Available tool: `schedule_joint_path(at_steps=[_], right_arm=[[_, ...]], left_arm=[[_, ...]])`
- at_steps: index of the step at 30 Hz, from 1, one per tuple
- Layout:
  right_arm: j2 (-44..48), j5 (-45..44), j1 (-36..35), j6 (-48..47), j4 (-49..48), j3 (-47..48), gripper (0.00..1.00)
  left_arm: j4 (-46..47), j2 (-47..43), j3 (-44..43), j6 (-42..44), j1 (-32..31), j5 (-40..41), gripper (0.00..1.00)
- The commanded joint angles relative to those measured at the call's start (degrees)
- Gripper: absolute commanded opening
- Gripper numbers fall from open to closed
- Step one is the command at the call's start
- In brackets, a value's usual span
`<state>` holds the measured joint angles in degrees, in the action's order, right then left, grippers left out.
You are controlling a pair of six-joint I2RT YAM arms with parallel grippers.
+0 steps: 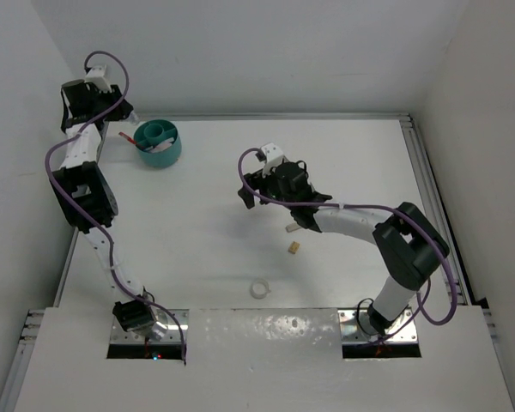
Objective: Sort the stationery into containers
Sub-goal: Place the stationery in the storage box.
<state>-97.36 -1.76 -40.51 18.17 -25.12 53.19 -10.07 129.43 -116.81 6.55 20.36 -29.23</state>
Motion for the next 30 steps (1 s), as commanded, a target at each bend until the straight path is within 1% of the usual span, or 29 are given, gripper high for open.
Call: schedule_joint_path(at_steps=[1, 4, 10, 14, 21, 30], right_arm=[[0.2, 1.3, 0.2, 1.3, -0.4, 2.9, 0.84], [0.5, 1.1, 0.3, 1.8, -0.1, 2.7, 0.83], [1.5, 1.0, 0.0, 2.0, 0.7, 1.7, 0.83], [2.5, 0.4, 0.1, 2.2, 0.8, 0.5, 0.83], [2.7, 0.2, 0.0, 1.8, 1.5, 0.5, 0.83], [2.9, 0.2, 0.0, 1.8, 1.7, 0.5, 0.83]], left_arm=[[2.9, -1.9, 2.3, 2.9, 0.5, 0.9, 0.0], [3.8, -4.4, 7.5, 4.8, 0.6, 1.1, 0.0], [3.8, -5.9, 10.7, 5.8, 0.7, -0.5, 0.0], [4.3, -6.0, 10.6, 5.5, 0.6, -1.2, 0.0], [4.4, -7.2, 7.5, 5.3, -0.3, -2.1, 0.0], [3.6, -6.5, 9.2, 5.8, -0.8, -2.2, 0.0]])
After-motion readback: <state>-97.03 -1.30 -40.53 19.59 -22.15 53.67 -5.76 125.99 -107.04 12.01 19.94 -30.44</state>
